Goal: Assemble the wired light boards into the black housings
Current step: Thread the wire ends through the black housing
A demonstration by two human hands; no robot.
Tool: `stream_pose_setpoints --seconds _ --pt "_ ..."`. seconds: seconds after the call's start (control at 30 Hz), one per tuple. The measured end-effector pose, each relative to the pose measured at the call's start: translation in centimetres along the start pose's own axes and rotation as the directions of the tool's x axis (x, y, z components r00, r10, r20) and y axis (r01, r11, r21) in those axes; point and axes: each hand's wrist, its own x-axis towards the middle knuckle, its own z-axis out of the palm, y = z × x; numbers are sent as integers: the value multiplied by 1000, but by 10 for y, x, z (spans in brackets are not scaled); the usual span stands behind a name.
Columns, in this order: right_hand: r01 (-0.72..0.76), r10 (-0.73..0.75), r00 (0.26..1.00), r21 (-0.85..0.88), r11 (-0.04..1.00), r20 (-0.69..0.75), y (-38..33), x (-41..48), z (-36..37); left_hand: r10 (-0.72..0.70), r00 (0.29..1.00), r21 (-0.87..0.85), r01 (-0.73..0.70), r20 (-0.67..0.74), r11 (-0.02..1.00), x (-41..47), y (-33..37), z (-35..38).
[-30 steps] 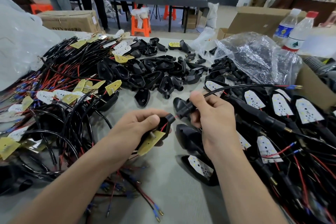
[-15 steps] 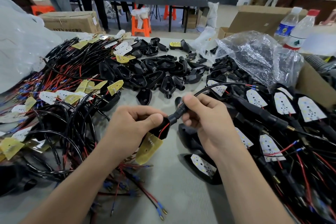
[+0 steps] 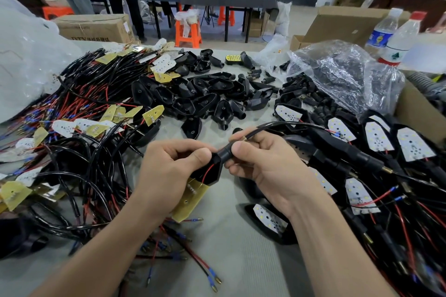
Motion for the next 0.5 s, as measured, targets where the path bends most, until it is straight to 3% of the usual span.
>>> stream_pose_setpoints --seconds 0.13,0.23,0.3,0.4,0.5 --pt "49 -49 998 -9 999 -32 -2 -1 2 -28 1000 -35 28 -3 999 3 -1 2" --pt "183 -177 963 14 983 -206 -5 1 1 -44 999 -55 43 -16 998 9 -1 -2" --pt "248 -229 930 30 968 -288 -8 2 -2 20 1000 -52 -22 -21 998 11 -2 -6" --pt "288 -267 904 13 958 -335 -9 3 -3 167 986 156 -160 -28 975 9 0 -10" --pt "294 -285 899 -25 956 -331 -7 3 1 349 936 459 -335 58 823 7 -1 -12"
